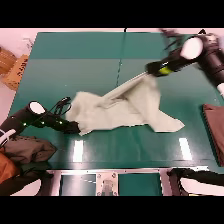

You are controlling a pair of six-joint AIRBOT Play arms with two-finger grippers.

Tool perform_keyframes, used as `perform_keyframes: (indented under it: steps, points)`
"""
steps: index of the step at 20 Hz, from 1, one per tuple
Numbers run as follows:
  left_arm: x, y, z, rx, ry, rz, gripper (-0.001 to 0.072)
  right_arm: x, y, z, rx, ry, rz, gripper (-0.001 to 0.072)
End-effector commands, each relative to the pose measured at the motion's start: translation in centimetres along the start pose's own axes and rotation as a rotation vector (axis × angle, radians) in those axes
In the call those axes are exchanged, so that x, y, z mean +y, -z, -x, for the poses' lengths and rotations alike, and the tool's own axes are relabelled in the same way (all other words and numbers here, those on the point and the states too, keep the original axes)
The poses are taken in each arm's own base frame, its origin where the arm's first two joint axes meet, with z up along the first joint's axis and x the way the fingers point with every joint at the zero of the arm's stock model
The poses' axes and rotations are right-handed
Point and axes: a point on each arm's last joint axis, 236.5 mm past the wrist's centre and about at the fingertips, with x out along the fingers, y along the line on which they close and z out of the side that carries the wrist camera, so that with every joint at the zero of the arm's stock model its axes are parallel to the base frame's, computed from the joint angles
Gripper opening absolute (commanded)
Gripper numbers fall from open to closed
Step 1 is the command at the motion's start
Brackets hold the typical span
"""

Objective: Fold the shirts.

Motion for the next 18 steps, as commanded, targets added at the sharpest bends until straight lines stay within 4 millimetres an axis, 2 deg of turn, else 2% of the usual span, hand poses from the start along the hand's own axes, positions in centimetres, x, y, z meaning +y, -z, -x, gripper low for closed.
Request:
perform_keyframes:
  steps: [1, 2, 3, 5, 6, 8, 9, 11, 14, 15, 17, 18]
  points:
    - [0.3, 0.3, 0.0, 0.013, -0.014, 0.024, 0.0027, -16.0, -3.7, -0.5, -0.160, 0.095, -0.303, 0.0011]
    - [0.4, 0.4, 0.0, 0.019, -0.015, 0.024, 0.0027, -19.3, -4.0, -0.6, -0.201, 0.058, -0.438, 0.0011]
    - [0.4, 0.5, 0.0, 0.022, -0.018, 0.022, 0.0027, -21.8, -4.2, -0.4, -0.242, 0.007, -0.540, 0.0011]
    - [0.8, 0.7, 0.0, 0.031, -0.033, 0.040, 0.0027, -24.2, -4.6, 0.2, -0.299, -0.095, -0.610, 0.0012]
    - [0.7, 0.7, 0.0, 0.029, -0.029, 0.042, 0.0027, -24.5, -4.6, 0.4, -0.308, -0.123, -0.593, 0.0014]
    - [0.6, 0.6, 0.0, 0.027, -0.027, 0.063, 0.0027, -23.9, -4.7, 0.6, -0.314, -0.148, -0.535, 0.0014]
    - [0.6, 0.6, 0.0, 0.027, -0.027, 0.068, 0.0027, -22.6, -5.2, 0.6, -0.318, -0.188, -0.512, 0.0013]
    - [0.6, 0.7, 0.0, 0.029, -0.029, 0.079, 0.0027, -19.7, -6.8, 0.3, -0.347, -0.235, -0.443, 0.0012]
    - [1.6, 1.3, 0.1, 0.054, -0.072, 0.095, 0.0027, -18.3, -10.3, 0.9, -0.439, -0.223, -0.396, 0.0013]
    - [2.0, 1.5, 0.1, 0.060, -0.089, 0.103, 0.0027, -17.5, -10.8, 0.9, -0.429, -0.239, -0.372, 0.0022]
    - [1.9, 2.0, 0.2, 0.080, -0.088, 0.108, 0.0027, -16.7, -10.6, 0.8, -0.395, -0.258, -0.359, 0.0344]
    - [1.8, 2.3, 0.2, 0.092, -0.084, 0.108, 0.0027, -17.2, -9.8, 0.8, -0.362, -0.248, -0.381, 0.0348]
